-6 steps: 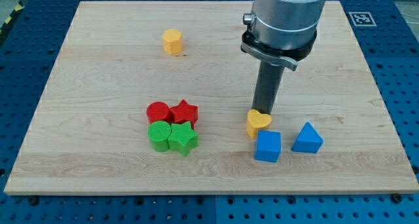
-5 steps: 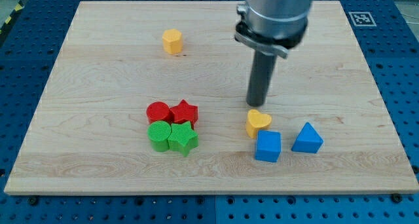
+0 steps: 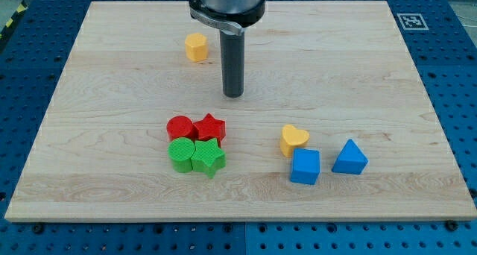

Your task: Place the arm diagonal to yellow blocks

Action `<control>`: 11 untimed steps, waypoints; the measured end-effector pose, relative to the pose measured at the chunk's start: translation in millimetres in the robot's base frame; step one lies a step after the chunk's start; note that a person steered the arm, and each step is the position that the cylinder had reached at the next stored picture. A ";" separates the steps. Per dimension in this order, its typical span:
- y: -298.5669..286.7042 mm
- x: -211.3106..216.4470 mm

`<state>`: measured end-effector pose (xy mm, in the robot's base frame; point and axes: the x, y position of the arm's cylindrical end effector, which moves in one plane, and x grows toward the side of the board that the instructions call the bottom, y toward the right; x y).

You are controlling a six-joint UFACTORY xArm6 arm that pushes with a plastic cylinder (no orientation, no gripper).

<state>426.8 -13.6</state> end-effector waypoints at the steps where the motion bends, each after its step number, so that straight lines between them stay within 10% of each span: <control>1: 0.0 -0.1; 11: -38.5 -36.1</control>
